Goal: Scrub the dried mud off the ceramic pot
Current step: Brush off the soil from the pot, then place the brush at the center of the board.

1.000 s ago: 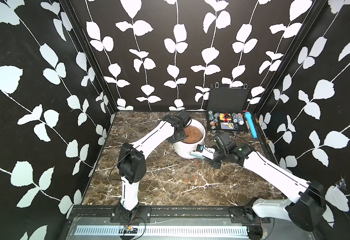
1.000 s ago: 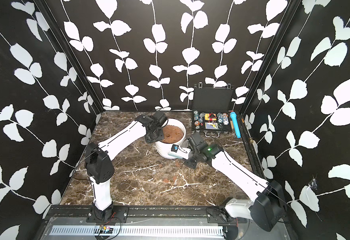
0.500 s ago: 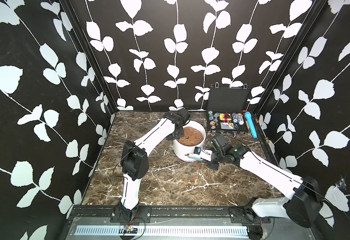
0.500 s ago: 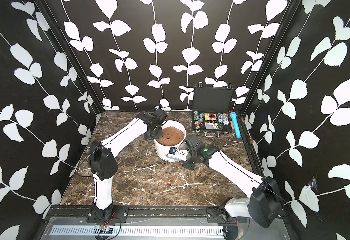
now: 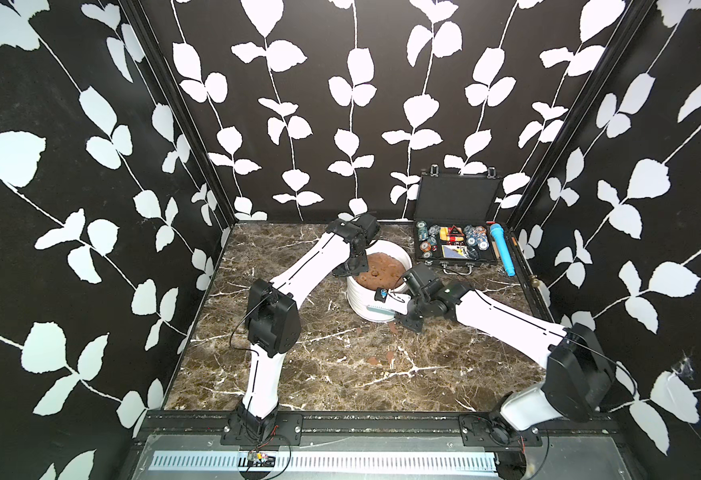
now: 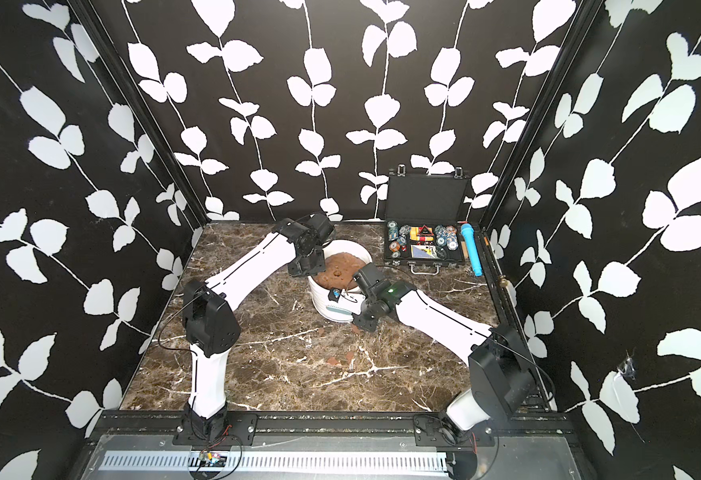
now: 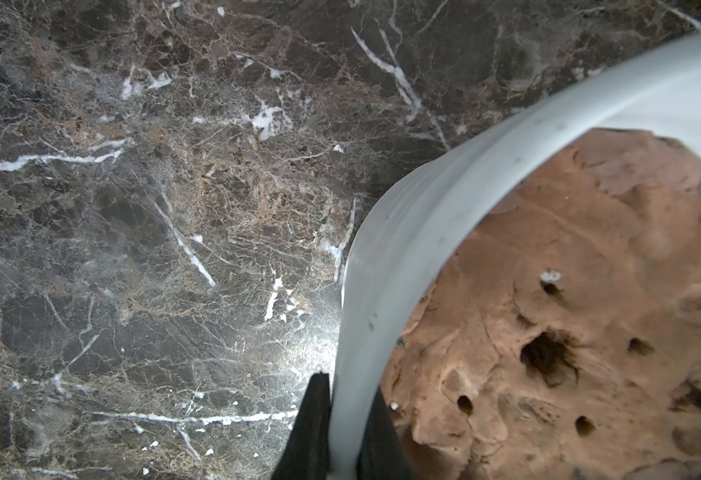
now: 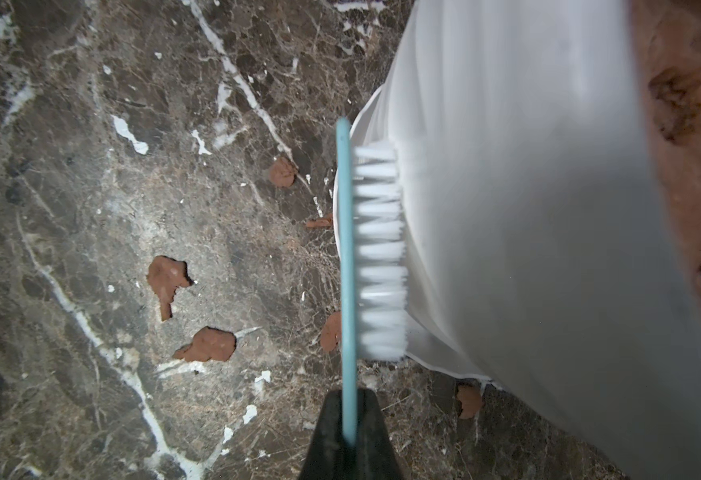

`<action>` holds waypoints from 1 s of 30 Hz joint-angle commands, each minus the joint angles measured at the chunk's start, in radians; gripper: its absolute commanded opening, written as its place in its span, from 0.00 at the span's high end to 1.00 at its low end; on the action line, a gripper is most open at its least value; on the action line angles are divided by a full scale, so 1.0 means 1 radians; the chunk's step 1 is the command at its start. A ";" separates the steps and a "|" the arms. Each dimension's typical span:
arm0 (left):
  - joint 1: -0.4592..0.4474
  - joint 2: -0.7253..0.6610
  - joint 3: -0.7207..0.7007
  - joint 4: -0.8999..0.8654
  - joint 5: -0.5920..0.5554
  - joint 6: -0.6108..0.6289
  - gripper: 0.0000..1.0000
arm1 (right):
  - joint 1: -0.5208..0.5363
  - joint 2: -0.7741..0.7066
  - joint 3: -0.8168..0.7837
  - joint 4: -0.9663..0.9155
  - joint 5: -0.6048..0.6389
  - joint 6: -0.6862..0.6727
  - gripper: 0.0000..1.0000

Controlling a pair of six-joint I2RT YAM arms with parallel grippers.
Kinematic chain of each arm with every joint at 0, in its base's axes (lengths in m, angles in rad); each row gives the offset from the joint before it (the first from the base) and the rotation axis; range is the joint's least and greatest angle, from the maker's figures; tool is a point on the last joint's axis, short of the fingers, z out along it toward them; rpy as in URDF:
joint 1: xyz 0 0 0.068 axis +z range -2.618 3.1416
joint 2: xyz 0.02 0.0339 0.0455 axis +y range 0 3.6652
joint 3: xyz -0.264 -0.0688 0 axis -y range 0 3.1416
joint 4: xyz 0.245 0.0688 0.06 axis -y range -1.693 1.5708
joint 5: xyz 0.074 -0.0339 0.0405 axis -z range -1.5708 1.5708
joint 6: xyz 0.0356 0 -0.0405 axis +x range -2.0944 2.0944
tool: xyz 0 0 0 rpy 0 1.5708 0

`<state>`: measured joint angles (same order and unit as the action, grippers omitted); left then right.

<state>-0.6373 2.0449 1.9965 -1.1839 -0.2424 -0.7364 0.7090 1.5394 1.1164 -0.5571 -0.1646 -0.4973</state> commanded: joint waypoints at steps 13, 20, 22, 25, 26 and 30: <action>0.010 0.019 0.035 0.043 0.017 0.083 0.98 | 0.038 0.018 -0.057 -0.060 0.038 -0.016 1.00; 0.014 0.029 0.062 0.049 0.020 0.117 0.94 | 0.040 -0.179 -0.099 -0.038 -0.066 0.005 1.00; 0.018 0.029 0.063 0.055 0.021 0.126 0.93 | 0.040 -0.194 -0.095 -0.068 -0.081 0.001 1.00; 0.027 0.029 0.062 0.072 0.036 0.146 0.89 | 0.039 -0.213 -0.104 -0.092 -0.085 0.006 1.00; 0.029 0.028 0.063 0.075 0.044 0.149 0.86 | 0.038 -0.221 -0.113 -0.091 -0.079 0.011 1.00; 0.031 0.023 0.065 0.086 0.059 0.163 0.72 | 0.000 -0.258 -0.154 -0.037 -0.101 0.037 1.00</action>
<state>-0.6121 2.0697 2.0304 -1.1301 -0.2001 -0.6025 0.7284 1.3178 0.9878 -0.6098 -0.2337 -0.4889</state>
